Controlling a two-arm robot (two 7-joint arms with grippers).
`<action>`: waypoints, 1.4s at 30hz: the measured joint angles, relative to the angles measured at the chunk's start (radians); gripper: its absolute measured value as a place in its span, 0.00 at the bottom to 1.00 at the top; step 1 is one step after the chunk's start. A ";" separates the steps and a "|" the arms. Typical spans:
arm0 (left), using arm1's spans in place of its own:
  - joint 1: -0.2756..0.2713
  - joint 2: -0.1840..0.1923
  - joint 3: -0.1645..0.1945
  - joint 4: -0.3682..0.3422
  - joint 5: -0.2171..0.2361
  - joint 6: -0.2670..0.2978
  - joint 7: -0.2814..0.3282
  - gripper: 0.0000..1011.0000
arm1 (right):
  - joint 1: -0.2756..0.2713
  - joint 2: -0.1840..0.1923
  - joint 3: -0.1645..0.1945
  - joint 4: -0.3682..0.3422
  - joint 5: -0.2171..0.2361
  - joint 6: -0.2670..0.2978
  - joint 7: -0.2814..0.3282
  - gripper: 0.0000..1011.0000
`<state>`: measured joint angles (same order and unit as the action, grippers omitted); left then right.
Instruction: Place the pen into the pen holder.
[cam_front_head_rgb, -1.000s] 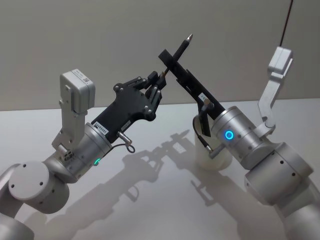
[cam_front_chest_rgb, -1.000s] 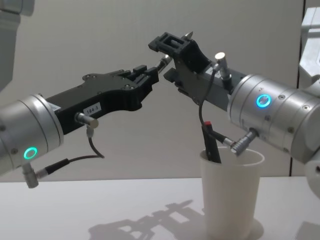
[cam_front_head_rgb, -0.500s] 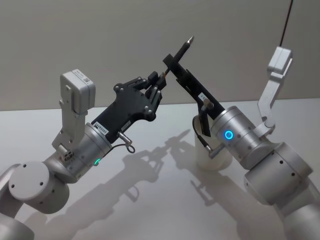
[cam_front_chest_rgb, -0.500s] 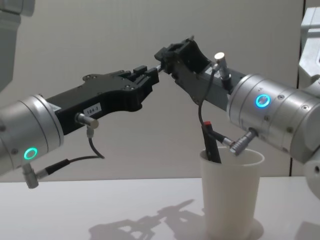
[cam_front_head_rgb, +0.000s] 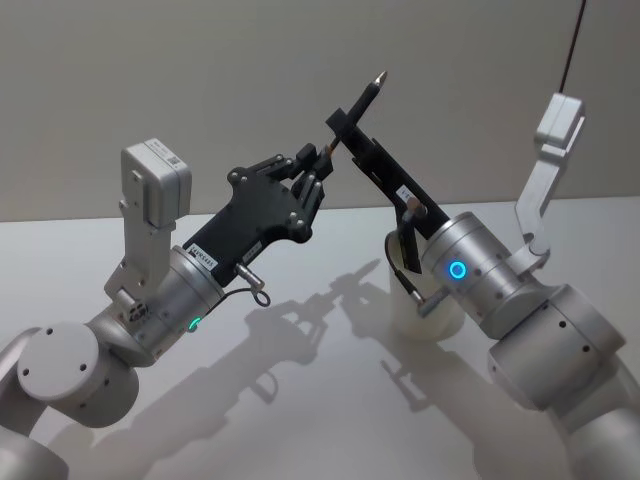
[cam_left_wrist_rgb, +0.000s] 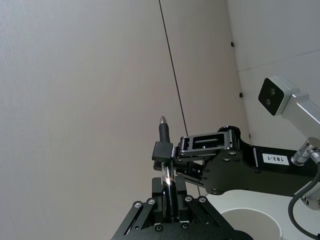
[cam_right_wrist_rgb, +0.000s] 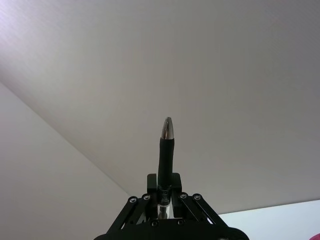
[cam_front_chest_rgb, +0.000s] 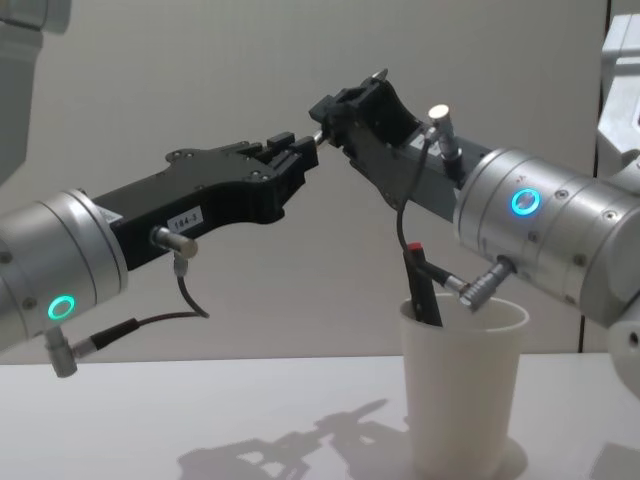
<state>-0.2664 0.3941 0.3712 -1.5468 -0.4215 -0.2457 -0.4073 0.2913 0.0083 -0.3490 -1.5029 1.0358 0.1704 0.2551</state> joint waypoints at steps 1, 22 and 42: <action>0.000 0.000 0.000 0.000 0.000 0.000 0.000 0.15 | 0.000 0.000 0.000 0.000 0.000 0.000 0.000 0.14; 0.000 0.000 0.000 0.000 -0.002 -0.001 0.000 0.57 | 0.000 0.000 0.000 0.001 -0.001 0.000 -0.002 0.14; 0.000 0.000 0.000 0.000 -0.001 0.000 0.000 0.99 | -0.005 0.003 -0.002 -0.012 -0.019 -0.025 -0.018 0.14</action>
<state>-0.2665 0.3941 0.3712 -1.5470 -0.4230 -0.2461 -0.4073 0.2867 0.0118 -0.3505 -1.5151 1.0165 0.1456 0.2376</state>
